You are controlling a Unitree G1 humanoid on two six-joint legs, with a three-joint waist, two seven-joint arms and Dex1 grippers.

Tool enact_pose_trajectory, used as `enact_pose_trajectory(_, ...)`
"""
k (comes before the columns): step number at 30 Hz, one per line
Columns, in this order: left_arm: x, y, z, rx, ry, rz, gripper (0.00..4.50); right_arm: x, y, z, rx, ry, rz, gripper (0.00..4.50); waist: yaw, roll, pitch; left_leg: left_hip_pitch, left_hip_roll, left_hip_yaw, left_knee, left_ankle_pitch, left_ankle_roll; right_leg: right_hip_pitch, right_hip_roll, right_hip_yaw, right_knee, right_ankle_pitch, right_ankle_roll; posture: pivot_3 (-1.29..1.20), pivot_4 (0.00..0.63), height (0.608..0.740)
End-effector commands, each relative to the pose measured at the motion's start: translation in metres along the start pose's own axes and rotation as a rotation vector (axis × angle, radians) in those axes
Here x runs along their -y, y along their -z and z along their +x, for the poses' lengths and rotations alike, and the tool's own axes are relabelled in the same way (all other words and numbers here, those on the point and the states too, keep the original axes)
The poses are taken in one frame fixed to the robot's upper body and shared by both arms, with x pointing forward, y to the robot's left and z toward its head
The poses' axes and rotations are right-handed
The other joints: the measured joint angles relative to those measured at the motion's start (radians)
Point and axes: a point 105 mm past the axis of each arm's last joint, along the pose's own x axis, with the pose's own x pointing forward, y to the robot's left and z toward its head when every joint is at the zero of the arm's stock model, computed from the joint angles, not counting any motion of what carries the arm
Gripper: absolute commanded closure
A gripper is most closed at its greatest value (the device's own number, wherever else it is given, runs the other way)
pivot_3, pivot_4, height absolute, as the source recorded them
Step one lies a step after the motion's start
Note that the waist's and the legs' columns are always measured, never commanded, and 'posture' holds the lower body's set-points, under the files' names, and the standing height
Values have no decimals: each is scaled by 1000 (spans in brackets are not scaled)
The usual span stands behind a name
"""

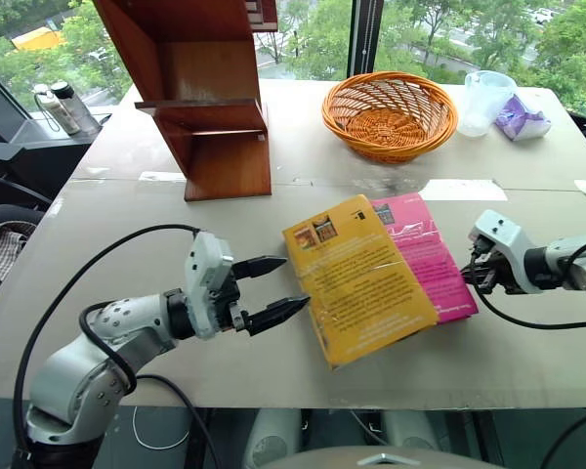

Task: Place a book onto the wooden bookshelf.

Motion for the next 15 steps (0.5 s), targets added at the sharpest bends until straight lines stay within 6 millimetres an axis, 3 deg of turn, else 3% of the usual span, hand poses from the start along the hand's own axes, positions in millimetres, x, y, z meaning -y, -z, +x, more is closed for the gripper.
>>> enact_pose_trajectory(1, -10, -6, -14, 31, -61, -27, 0, -4, -15, -3, 61, 40, -109, 4469, 1, 0, 0, 0, 0, 0, 0, 0, 0, 0, 0, 0, 0, 0, 0, 0, 150, 733)
enact_pose_trajectory(5, -29, 3, -30, 18, -167, -207, 0, 5, -11, -32, 142, 129, -269, 3306, 13, 0, 0, -2, -1, -1, 0, 0, 0, 0, -1, -2, -1, 0, 0, 0, 150, 733)
enact_pose_trajectory(11, -34, 20, -42, -98, -149, -553, 0, -32, -2, -84, 391, -53, -343, 346, 7, 0, 0, -3, -1, -3, 0, 0, 0, 1, -1, -4, -2, 0, 2, 0, 150, 733)
enact_pose_trajectory(12, -34, 23, -41, -123, -143, -604, 0, -36, -3, -92, 424, -69, -329, 45, 3, 0, 0, -2, 0, -3, 0, 0, 0, 1, -1, -4, -1, -2, 4, 0, 150, 733)
enact_pose_trajectory(15, -39, 29, -39, -164, -124, -780, 0, -49, -6, -107, 489, -126, -307, 45, 2, 0, 0, 5, 0, -3, 0, 0, 0, 7, -1, -3, -1, -3, 5, 0, 150, 733)
